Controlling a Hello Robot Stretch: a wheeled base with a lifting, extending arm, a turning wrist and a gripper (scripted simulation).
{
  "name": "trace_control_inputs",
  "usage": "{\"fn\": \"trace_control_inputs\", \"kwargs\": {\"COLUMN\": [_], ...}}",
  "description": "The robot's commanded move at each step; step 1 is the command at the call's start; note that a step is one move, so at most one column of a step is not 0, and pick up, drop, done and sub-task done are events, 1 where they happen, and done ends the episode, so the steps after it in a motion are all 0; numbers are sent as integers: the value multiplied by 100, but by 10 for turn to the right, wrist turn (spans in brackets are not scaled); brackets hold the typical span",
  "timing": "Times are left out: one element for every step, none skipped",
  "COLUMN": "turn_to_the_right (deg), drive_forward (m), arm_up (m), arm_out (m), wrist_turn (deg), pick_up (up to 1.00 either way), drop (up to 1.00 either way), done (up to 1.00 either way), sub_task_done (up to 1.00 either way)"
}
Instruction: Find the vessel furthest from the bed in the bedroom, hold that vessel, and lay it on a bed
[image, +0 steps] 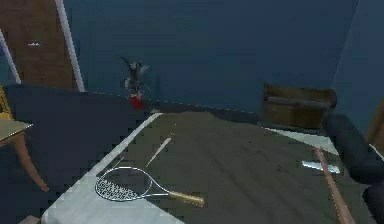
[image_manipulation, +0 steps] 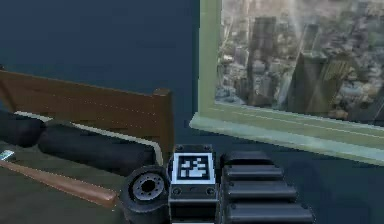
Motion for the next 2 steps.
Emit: {"fn": "trace_control_inputs", "kwargs": {"turn_to_the_right": [-450, -60], "drive_forward": [0, 0], "arm_up": [0, 0], "arm_out": [0, 0], "wrist_turn": [0, 0], "pick_up": [0, 0], "drop": [0, 0], "done": [0, 0], "sub_task_done": [0, 0]}}
